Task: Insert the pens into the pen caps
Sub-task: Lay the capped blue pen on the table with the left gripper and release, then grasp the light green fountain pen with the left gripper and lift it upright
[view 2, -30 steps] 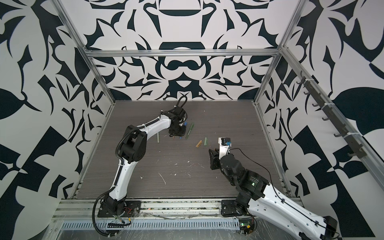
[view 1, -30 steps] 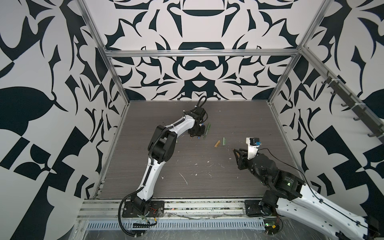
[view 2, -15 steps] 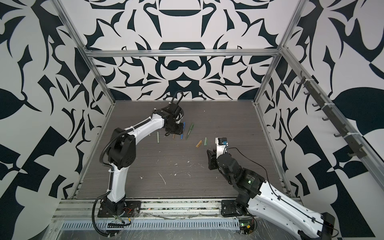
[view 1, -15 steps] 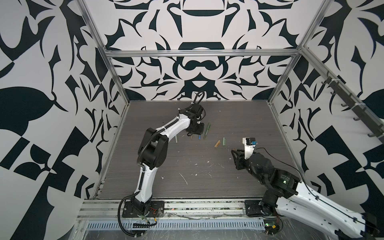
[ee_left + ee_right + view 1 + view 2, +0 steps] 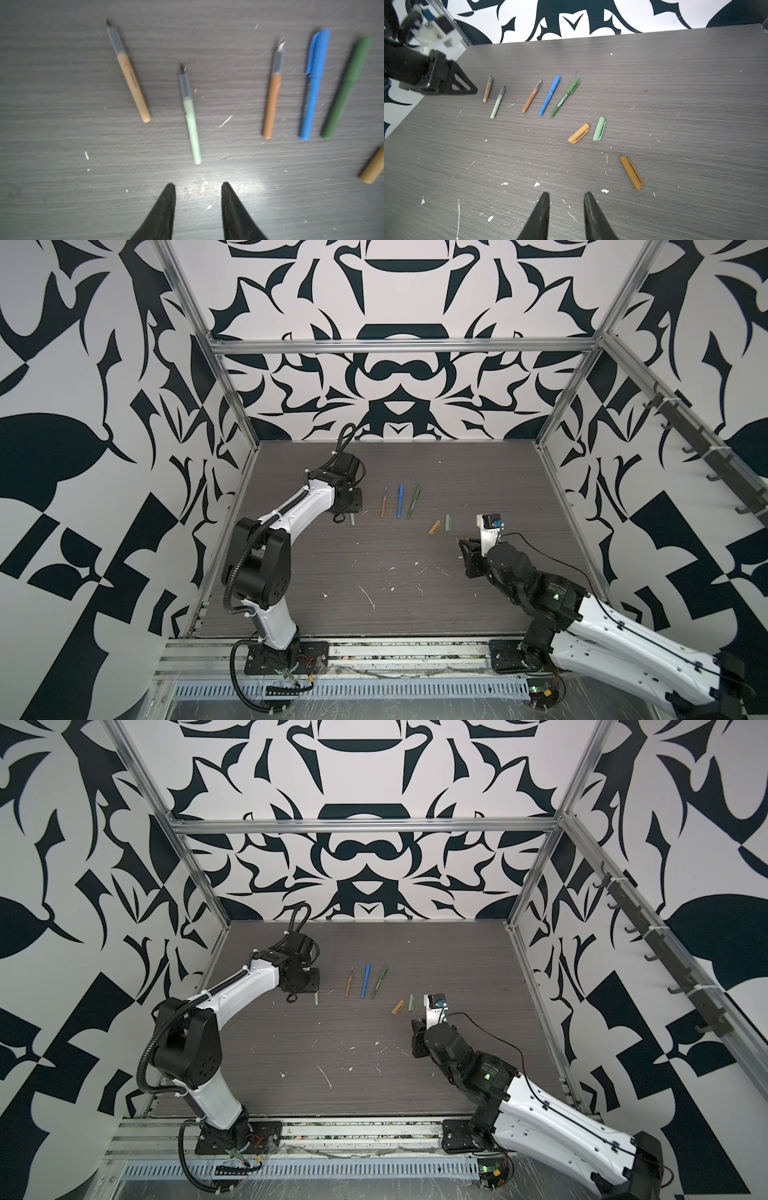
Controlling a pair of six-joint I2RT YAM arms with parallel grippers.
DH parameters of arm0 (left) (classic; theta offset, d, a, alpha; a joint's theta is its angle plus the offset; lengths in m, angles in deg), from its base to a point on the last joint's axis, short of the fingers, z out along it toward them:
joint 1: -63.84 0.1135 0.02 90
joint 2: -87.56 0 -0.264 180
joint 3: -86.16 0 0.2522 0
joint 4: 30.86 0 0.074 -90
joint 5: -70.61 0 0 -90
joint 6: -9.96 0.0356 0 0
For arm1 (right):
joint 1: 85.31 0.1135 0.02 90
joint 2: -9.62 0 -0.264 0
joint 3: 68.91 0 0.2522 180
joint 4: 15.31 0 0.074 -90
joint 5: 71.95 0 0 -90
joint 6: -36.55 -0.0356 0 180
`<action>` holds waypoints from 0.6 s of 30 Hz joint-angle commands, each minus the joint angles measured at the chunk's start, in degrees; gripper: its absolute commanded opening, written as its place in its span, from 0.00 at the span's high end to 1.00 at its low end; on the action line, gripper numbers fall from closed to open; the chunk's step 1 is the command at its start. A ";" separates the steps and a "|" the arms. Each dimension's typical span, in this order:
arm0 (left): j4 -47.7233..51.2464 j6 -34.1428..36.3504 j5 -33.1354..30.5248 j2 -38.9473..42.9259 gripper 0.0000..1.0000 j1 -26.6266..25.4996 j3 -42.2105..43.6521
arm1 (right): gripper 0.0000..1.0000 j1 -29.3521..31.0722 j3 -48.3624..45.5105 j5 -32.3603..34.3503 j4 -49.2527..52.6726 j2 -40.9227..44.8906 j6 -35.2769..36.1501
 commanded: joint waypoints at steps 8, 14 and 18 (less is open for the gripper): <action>2.00 -0.99 4.19 -3.39 0.57 1.68 -1.61 | 0.62 -0.34 4.93 -3.00 -2.25 -10.31 -1.49; 0.41 -4.35 5.06 -8.11 0.59 1.74 -5.50 | 0.62 -0.35 4.90 -6.90 -3.96 -12.65 -2.36; 0.61 -5.41 4.87 -11.42 0.63 1.67 -7.28 | 0.63 -0.35 4.51 -7.82 -4.27 -11.76 -2.63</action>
